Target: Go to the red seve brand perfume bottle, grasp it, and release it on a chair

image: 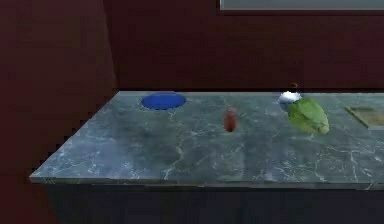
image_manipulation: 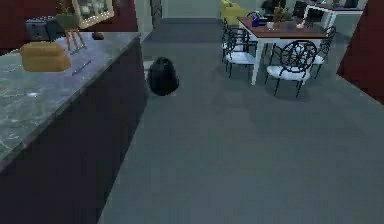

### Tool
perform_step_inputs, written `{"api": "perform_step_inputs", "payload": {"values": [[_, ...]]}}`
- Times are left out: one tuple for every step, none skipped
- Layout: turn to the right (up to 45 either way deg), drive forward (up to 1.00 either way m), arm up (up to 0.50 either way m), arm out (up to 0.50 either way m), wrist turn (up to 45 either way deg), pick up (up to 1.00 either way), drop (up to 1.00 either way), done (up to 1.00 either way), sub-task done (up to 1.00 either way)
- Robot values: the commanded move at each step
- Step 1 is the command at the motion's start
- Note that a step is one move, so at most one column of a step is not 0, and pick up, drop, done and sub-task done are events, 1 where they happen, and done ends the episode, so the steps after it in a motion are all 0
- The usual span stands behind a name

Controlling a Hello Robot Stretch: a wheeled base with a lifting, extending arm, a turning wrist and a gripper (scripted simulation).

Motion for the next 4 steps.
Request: {"api": "perform_step_inputs", "payload": {"values": [[-45.0, 0.00, 0.00, 0.00, 0.0, 0.00, 0.00, 0.00, 0.00], [-30.0, 0.00, 0.00, 0.00, 0.0, 0.00, 0.00, 0.00, 0.00], [21.0, 0.00, 0.00, 0.00, 0.0, 0.00, 0.00, 0.00, 0.00], [0.0, 0.40, 0.00, 0.00, 0.0, 0.00, 0.00, 0.00, 0.00]]}}
